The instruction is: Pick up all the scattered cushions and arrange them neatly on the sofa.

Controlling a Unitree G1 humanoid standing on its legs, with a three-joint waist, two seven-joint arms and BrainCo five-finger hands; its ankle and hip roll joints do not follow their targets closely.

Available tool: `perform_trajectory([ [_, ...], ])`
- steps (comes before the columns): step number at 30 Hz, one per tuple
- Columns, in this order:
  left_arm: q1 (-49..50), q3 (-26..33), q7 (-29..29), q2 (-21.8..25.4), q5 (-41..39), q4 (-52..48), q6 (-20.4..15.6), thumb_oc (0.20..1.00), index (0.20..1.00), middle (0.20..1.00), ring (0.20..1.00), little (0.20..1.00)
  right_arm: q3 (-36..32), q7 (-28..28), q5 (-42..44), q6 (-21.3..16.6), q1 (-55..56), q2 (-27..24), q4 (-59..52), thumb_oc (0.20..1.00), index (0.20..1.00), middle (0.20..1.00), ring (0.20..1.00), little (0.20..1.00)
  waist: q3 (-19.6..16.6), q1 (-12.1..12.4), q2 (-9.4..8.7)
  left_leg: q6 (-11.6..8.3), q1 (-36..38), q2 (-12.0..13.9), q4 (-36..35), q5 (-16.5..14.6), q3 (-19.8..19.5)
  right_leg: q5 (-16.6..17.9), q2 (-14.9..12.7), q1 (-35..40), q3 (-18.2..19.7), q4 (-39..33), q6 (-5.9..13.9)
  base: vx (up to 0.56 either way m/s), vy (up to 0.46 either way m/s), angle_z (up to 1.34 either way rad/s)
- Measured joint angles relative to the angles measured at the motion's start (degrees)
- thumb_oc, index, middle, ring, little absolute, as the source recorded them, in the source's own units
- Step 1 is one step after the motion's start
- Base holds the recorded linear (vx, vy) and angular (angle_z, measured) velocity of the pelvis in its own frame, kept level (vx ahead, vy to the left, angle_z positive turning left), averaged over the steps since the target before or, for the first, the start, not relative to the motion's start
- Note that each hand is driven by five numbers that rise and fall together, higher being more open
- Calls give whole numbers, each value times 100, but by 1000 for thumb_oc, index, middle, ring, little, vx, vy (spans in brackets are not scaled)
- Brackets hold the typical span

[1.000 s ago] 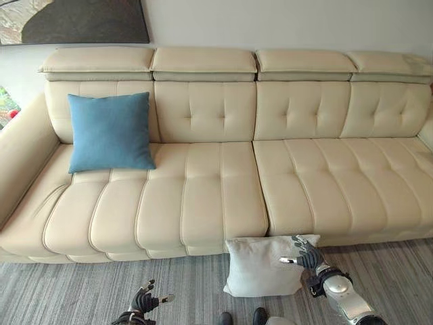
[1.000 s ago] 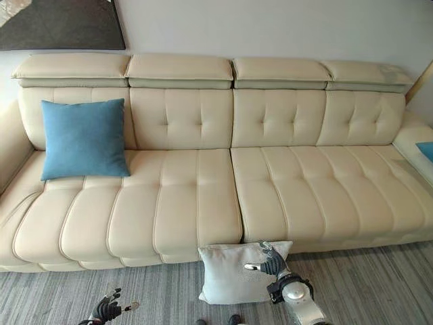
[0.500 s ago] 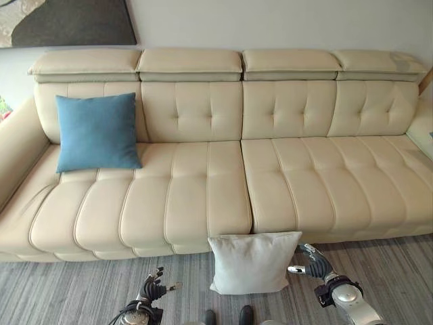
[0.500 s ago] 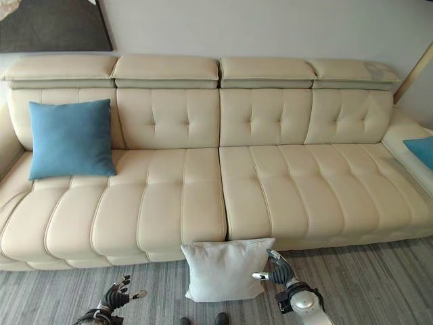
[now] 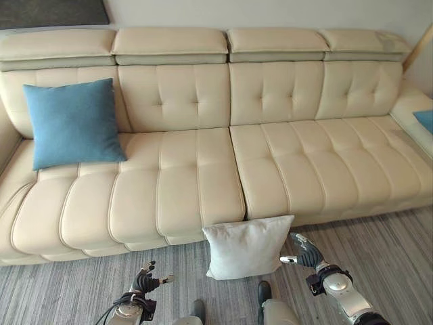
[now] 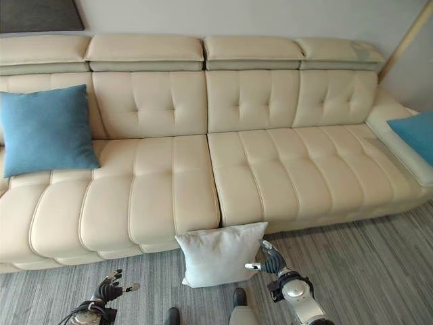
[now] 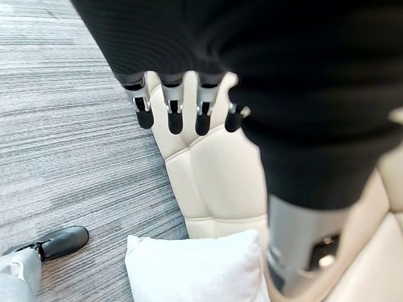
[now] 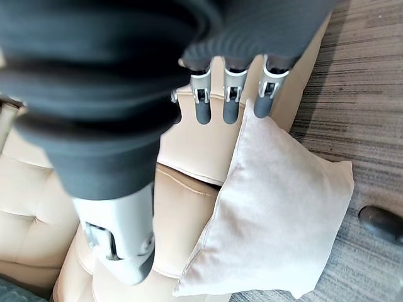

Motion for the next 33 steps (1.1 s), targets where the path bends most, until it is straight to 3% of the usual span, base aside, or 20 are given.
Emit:
perform_trajectory([
  [2, 54, -62, 6, -89, 0, -15, -7, 1000, 1000, 1000, 1000, 1000, -17, 2, 1, -7, 7, -74, 18, 1000, 1000, 1000, 1000, 1000, -2, 30, 226, -150, -69, 426, -19, 91, -224, 14, 397, 165, -340, -177, -198, 46, -276, 61],
  [3, 76, -63, 9, -120, -2, -20, -6, 1000, 1000, 1000, 1000, 1000, -22, 0, 2, -9, 6, -109, 17, 1000, 1000, 1000, 1000, 1000, -6, 31, 243, -196, -190, 488, 75, 201, -219, 19, 464, 184, -478, -257, -325, 60, -273, 77],
  [4, 95, -66, 10, -207, -5, -46, -7, 1000, 1000, 1000, 1000, 1000, -33, -2, 2, -15, 13, -202, 60, 1000, 1000, 1000, 1000, 1000, 17, 40, 178, -150, -413, 526, 279, 633, -187, 55, 519, 298, -716, -413, -505, 50, -242, 70],
  [7, 160, -97, -24, -250, -17, -125, -5, 1000, 1000, 1000, 1000, 1000, -62, -17, 0, -15, 101, -350, 110, 1000, 1000, 1000, 1000, 1000, 69, 41, 94, -129, -519, 541, 637, 804, 300, -3, 602, 556, -925, -747, -815, 13, -135, 40],
  [8, 132, -98, -24, -247, -17, -197, -5, 1000, 1000, 1000, 1000, 1000, -76, -21, 0, -8, 138, -409, 112, 1000, 1000, 1000, 1000, 1000, 73, 36, 87, -222, -639, 480, 760, 728, 348, -16, 604, 570, -964, -748, -836, -24, -87, 21],
  [12, -63, -111, -14, -174, -19, -482, -17, 1000, 1000, 1000, 1000, 1000, -94, -172, -18, 3, 55, -591, 267, 1000, 1000, 1000, 1000, 1000, 205, 29, 21, -212, -1116, -16, 833, 541, 398, 170, 614, 345, -1009, -829, -809, -54, -13, 10],
  [15, -277, -67, 79, 75, -82, -564, -29, 1000, 1000, 1000, 1000, 1000, -238, -344, 2, -14, -440, -543, 644, 1000, 1000, 1000, 1000, 1000, 500, 23, 121, -123, -1158, 61, 613, 486, 406, 233, 868, 17, -879, -695, -811, -168, 81, -39],
  [17, -976, -80, 215, 367, -251, -545, -87, 1000, 1000, 1000, 1000, 1000, -281, -553, 34, -53, -1214, -705, 986, 1000, 1000, 1000, 1000, 1000, 928, -14, 159, 91, -1676, 74, 645, 348, 412, 270, 880, -901, -824, -146, -867, -233, 96, -37],
  [19, -1718, -81, 365, 566, -307, -448, -184, 1000, 1000, 1000, 1000, 1000, -244, -699, 220, -48, -2069, -716, 1553, 1000, 1000, 1000, 1000, 1000, 1353, 13, 101, 136, -2092, -25, 759, 338, 443, 251, 765, -1515, -725, 317, -871, -131, 37, -14],
  [23, -3083, -107, 634, 775, -799, -40, -417, 1000, 1000, 1000, 1000, 1000, -175, -880, 705, -130, -3520, -657, 2167, 1000, 1000, 1000, 1000, 1000, 1959, 44, 168, 329, -3004, -173, 1390, 219, 479, 130, 550, -2445, -628, 1045, -826, -147, 27, 5],
  [27, -3949, -151, 789, 1102, -1149, 494, -472, 1000, 1000, 1000, 1000, 1000, 166, -1044, 935, -169, -4820, -750, 2493, 1000, 1000, 1000, 1000, 1000, 2232, 22, 170, 393, -4209, -216, 2329, 51, 561, -82, 390, -3695, -545, 1994, -863, -89, 16, 2],
  [33, -4964, -1060, 865, 1336, -1147, 612, -443, 1000, 1000, 1000, 1000, 1000, 652, -1361, 1383, -183, -6035, -810, 2659, 1000, 1000, 1000, 1000, 1000, 2342, 20, 160, 501, -6138, -72, 4271, -574, 529, -589, 339, -5500, -510, 3649, -974, -52, -2, -1],
])
